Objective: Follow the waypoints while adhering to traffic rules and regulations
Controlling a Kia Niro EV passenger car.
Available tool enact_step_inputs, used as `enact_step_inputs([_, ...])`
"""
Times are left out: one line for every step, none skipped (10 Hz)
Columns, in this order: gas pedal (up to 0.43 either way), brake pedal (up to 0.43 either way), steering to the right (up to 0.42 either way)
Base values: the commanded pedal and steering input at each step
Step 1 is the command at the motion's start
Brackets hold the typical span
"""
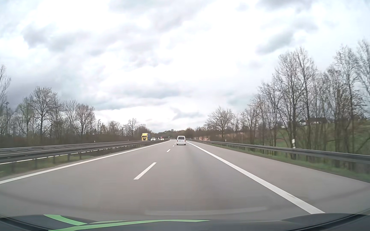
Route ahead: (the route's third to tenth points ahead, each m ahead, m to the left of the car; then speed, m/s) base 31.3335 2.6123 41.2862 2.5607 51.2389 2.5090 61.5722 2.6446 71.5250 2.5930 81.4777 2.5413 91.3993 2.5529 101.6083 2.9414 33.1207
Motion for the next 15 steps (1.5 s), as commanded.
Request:
enact_step_inputs([0.441,0.000,-0.005])
enact_step_inputs([0.441,0.000,-0.005])
enact_step_inputs([0.441,0.000,-0.005])
enact_step_inputs([0.441,0.000,-0.004])
enact_step_inputs([0.441,0.000,-0.005])
enact_step_inputs([0.441,0.000,-0.004])
enact_step_inputs([0.441,0.000,-0.004])
enact_step_inputs([0.441,0.000,-0.005])
enact_step_inputs([0.441,0.000,-0.005])
enact_step_inputs([0.441,0.000,-0.004])
enact_step_inputs([0.441,0.000,-0.005])
enact_step_inputs([0.441,0.000,-0.004])
enact_step_inputs([0.441,0.000,-0.005])
enact_step_inputs([0.441,0.000,-0.005])
enact_step_inputs([0.441,0.000,-0.005])
